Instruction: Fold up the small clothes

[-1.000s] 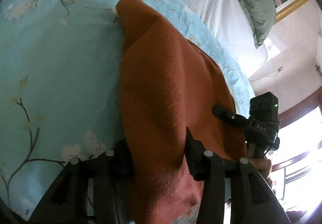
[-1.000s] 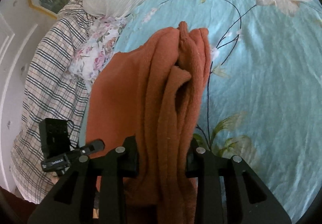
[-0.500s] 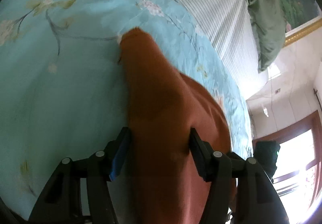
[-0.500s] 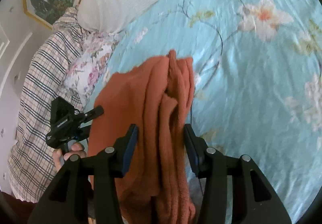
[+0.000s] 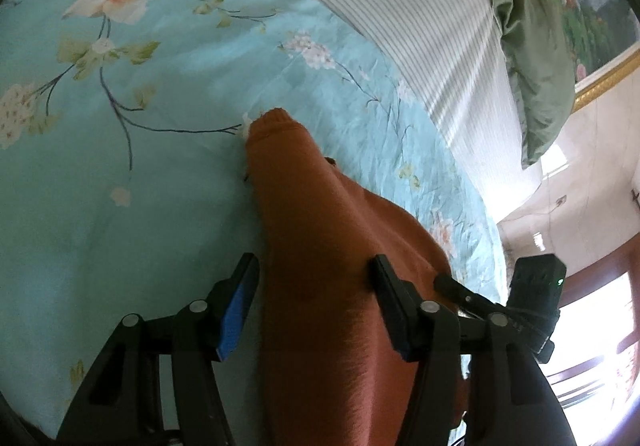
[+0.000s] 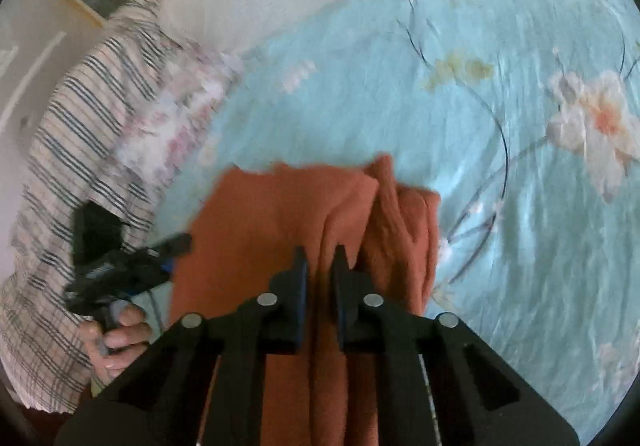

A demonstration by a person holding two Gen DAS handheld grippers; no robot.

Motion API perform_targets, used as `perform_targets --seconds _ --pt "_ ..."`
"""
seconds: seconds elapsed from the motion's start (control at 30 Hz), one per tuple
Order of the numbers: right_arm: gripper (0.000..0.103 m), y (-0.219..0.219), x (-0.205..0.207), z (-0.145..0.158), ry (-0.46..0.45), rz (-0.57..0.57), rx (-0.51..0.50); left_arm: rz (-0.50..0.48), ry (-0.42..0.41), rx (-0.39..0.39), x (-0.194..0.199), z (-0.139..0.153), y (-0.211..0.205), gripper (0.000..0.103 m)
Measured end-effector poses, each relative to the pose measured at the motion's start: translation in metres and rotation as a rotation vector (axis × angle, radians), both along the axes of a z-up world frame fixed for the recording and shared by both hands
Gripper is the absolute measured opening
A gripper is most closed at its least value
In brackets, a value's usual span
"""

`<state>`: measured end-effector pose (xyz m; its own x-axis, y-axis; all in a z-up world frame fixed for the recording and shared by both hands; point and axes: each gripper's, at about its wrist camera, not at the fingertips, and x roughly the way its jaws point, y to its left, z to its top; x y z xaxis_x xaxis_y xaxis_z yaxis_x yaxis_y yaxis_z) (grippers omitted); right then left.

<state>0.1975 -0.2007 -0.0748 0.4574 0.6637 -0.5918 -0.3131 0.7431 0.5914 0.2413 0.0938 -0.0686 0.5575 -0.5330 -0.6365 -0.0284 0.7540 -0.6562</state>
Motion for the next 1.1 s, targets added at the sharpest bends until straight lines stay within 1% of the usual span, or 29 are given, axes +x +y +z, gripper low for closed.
perform_targets --seconds 0.07,0.13,0.2,0.27,0.3,0.33,0.4,0.43,0.47,0.5,0.53,0.6,0.63,0.67,0.7,0.73,0.77,0.83,0.87,0.9,0.93,0.97,1.0,1.03,1.07,1.1 --pt "0.011 -0.015 -0.017 0.015 -0.075 -0.025 0.072 -0.020 -0.023 0.030 -0.001 0.007 -0.007 0.056" --pt "0.011 -0.025 -0.028 0.015 -0.097 -0.051 0.078 -0.038 -0.056 0.086 -0.005 0.015 -0.015 0.056" --pt "0.011 -0.029 -0.025 -0.004 -0.047 -0.076 0.031 -0.047 -0.086 0.201 -0.006 0.021 -0.030 0.056" --pt "0.011 -0.031 -0.015 -0.032 0.026 -0.104 0.008 -0.055 -0.084 0.331 -0.003 0.018 -0.044 0.056" --pt "0.011 -0.031 -0.012 -0.040 0.043 -0.110 0.003 -0.060 -0.077 0.387 0.000 0.012 -0.051 0.056" --pt "0.012 -0.031 -0.009 -0.049 0.053 -0.121 -0.006 -0.061 -0.070 0.414 0.003 0.006 -0.054 0.056" --pt "0.012 -0.031 -0.008 -0.050 0.055 -0.129 -0.007 -0.070 -0.044 0.445 0.011 -0.007 -0.057 0.057" --pt "0.013 -0.031 -0.008 -0.047 0.055 -0.130 -0.019 -0.070 -0.034 0.448 0.014 -0.013 -0.056 0.058" --pt "0.018 -0.031 -0.009 -0.043 0.058 -0.129 -0.028 -0.070 -0.027 0.436 0.016 -0.016 -0.053 0.059" --pt "0.020 -0.031 -0.011 -0.038 0.060 -0.133 -0.034 -0.071 -0.019 0.418 0.016 -0.015 -0.050 0.059" --pt "0.020 -0.033 -0.014 -0.031 0.056 -0.140 -0.038 -0.070 -0.016 0.416 0.014 -0.012 -0.049 0.058" --pt "0.020 -0.040 -0.026 -0.008 0.011 -0.171 -0.047 -0.054 -0.035 0.428 0.004 0.002 -0.046 0.055" --pt "0.020 -0.042 -0.032 0.000 -0.009 -0.175 -0.042 -0.044 -0.053 0.432 -0.004 0.011 -0.044 0.050" --pt "0.020 -0.043 -0.039 0.013 -0.039 -0.170 -0.019 -0.037 -0.067 0.425 -0.011 0.018 -0.043 0.048" --pt "0.020 -0.042 -0.043 0.021 -0.057 -0.160 0.002 -0.035 -0.089 0.397 -0.022 0.026 -0.040 0.047" --pt "0.020 -0.037 -0.048 0.028 -0.069 -0.133 0.037 -0.045 -0.117 0.343 -0.032 0.033 -0.039 0.047" --pt "0.020 -0.028 -0.047 0.031 -0.062 -0.104 0.068 -0.059 -0.135 0.296 -0.040 0.038 -0.038 0.047" --pt "0.020 -0.010 -0.044 0.026 -0.027 -0.038 0.118 -0.114 -0.173 0.196 -0.056 0.044 -0.044 0.045" --pt "0.020 -0.002 -0.042 0.022 -0.016 -0.022 0.126 -0.158 -0.188 0.150 -0.063 0.044 -0.050 0.045" --pt "0.020 0.007 -0.037 0.015 -0.001 -0.012 0.115 -0.179 -0.191 0.132 -0.066 0.043 -0.053 0.044" --pt "0.020 0.013 -0.031 0.007 0.014 -0.021 0.086 -0.191 -0.188 0.131 -0.069 0.039 -0.057 0.042" --pt "0.020 0.017 -0.025 -0.002 0.030 -0.046 0.041 -0.193 -0.172 0.155 -0.070 0.032 -0.061 0.041" --pt "0.020 0.019 -0.020 -0.009 0.045 -0.079 -0.016 -0.193 -0.142 0.192 -0.068 0.023 -0.064 0.037" --pt "0.020 0.020 -0.015 -0.018 0.058 -0.114 -0.079 -0.193 -0.110 0.217 -0.065 0.011 -0.066 0.027" --pt "0.016 0.016 -0.011 -0.029 0.068 -0.139 -0.103 -0.188 -0.083 0.227 -0.063 0.002 -0.065 0.023" --pt "0.009 0.011 -0.009 -0.036 0.073 -0.150 -0.093 -0.180 -0.060 0.218 -0.060 -0.008 -0.062 0.006"
